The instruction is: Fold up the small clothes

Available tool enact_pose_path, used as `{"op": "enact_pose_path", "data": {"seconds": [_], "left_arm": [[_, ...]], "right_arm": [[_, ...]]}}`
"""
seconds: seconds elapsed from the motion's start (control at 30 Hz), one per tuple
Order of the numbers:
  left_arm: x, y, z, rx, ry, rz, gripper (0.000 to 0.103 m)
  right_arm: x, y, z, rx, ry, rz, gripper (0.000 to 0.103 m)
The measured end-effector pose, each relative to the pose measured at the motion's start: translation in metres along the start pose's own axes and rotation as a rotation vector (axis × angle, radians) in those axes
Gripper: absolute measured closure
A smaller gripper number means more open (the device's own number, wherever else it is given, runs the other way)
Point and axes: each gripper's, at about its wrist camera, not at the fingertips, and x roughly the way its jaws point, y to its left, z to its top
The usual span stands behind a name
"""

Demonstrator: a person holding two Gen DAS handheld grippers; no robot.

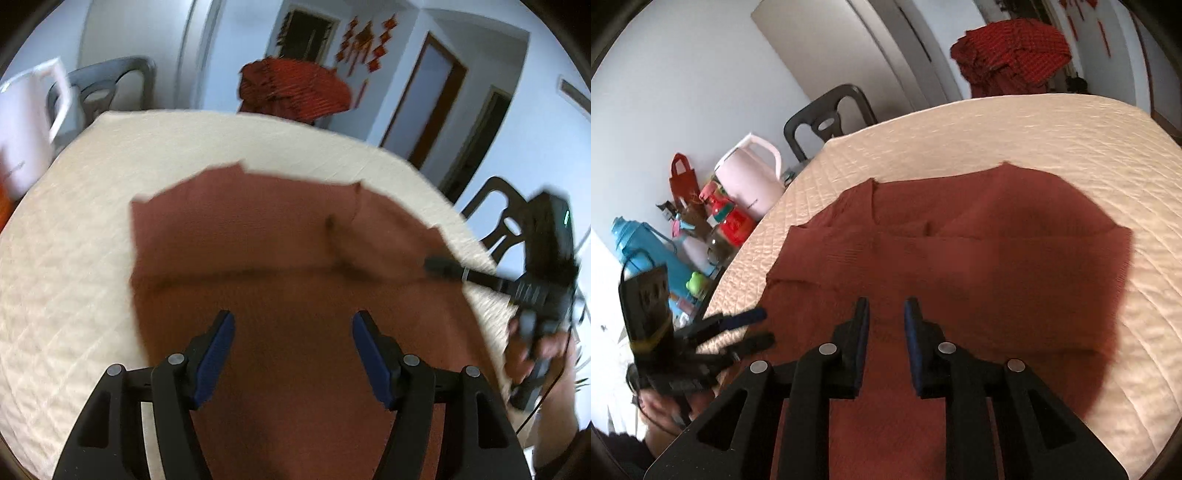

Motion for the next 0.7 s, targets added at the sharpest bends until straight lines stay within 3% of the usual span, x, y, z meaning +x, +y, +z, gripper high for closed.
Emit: {"op": "enact_pose_path", "data": {"seconds": [0.1,0.2,0.37,0.47,0.5,0.7], "left_arm": [[0.013,-0.017,0.025,0.034,-0.018,-0.022,0.034],[0.046,-0.028,0.047,0.041,0.02,-0.038,0.035],[0.098,-0.036,0.058,0.067,0.109,-0.002,0.054],[0.104,-0.041,0.058,0.094,0.1,0.015,0.079],[0.104,-0.044,0.06,0.093,0.11,-0.012,0.098],[0.071,-0.061,0.08,0.137,-0.013,-0.09,0.098]], "right_arm": [[-0.006,-0.013,-0.01,0.033,-0.006,-0.047,0.083],[-0.01,-0.02,-0.014,0.066,-0.017,-0.051,0.083],[-0.019,-0.037,-0.019,0.112,-0.044,-0.071,0.083],[-0.019,-0.047,-0.016,0.137,-0.064,-0.081,0.083],[-0.018,-0.052,-0.015,0.149,-0.067,-0.089,0.083],[-0.025,-0.063,-0.012,0.181,-0.116,-0.141,0.083]]}}
